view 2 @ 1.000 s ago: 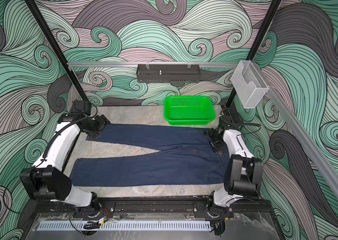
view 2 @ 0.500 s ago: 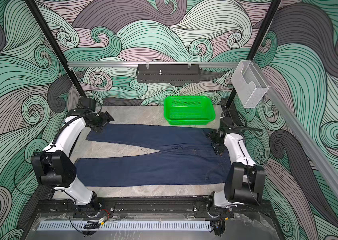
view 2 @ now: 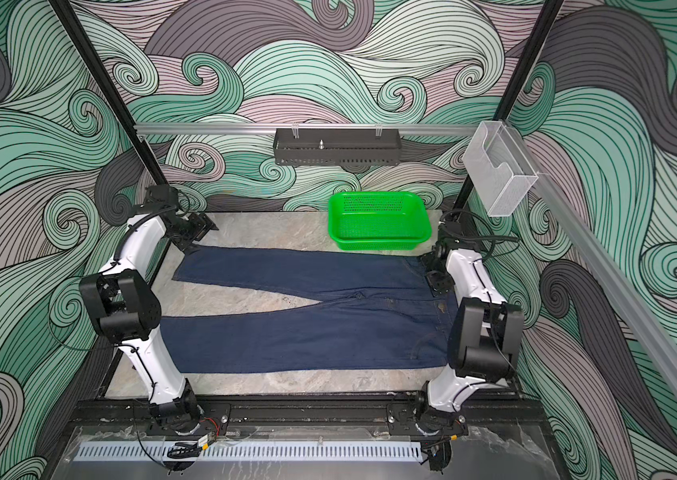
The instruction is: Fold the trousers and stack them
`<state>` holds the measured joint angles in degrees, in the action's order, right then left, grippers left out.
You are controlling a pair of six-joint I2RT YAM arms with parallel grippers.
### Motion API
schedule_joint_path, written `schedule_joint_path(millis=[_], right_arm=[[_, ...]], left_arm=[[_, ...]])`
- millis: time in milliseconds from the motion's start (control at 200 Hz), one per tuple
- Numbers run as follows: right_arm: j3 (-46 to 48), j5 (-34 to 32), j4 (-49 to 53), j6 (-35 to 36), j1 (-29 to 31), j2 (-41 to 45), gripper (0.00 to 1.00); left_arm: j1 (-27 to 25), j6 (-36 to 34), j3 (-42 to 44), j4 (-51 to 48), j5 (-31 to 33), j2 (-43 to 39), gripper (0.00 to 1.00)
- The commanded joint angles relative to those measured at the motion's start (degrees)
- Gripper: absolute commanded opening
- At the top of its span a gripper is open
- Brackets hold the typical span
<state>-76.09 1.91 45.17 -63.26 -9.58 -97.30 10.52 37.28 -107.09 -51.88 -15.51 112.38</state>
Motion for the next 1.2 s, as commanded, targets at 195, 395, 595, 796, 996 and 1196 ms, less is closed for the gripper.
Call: schedule_joint_path(millis=[195, 395, 595, 796, 996, 1196], right_arm=[[-12.4, -0.8, 3.4, -8.5, -2.4, -12.8, 0.82], [-16.9, -2.8, 3.4, -10.9, -5.0, -18.0, 0.78], [-22.5, -7.2, 3.4, -14.2, -6.1, -22.9, 0.75], [-32.2, -7.7, 4.3, -15.8, -6.2, -30.7, 0.68], [-43.4, -5.9, 8.4, -18.0, -6.2, -39.3, 0.66], [-50.5, -3.7, 11.8, -19.5, -6.2, -45.0, 0.66]], left_arm=[[0.5, 1.2, -9.2, -2.7, 4.2, 6.6, 0.86], [0.5, 1.8, -10.3, 0.0, 4.6, 9.1, 0.85], [0.4, 1.5, -13.4, 0.1, 5.3, 11.4, 0.85], [0.1, 0.5, -15.3, 0.0, 7.6, 12.8, 0.84], [-0.7, 0.3, -15.9, 0.3, 8.9, 13.4, 0.84], [-1.3, 0.0, -16.2, 0.1, 10.5, 13.5, 0.84]])
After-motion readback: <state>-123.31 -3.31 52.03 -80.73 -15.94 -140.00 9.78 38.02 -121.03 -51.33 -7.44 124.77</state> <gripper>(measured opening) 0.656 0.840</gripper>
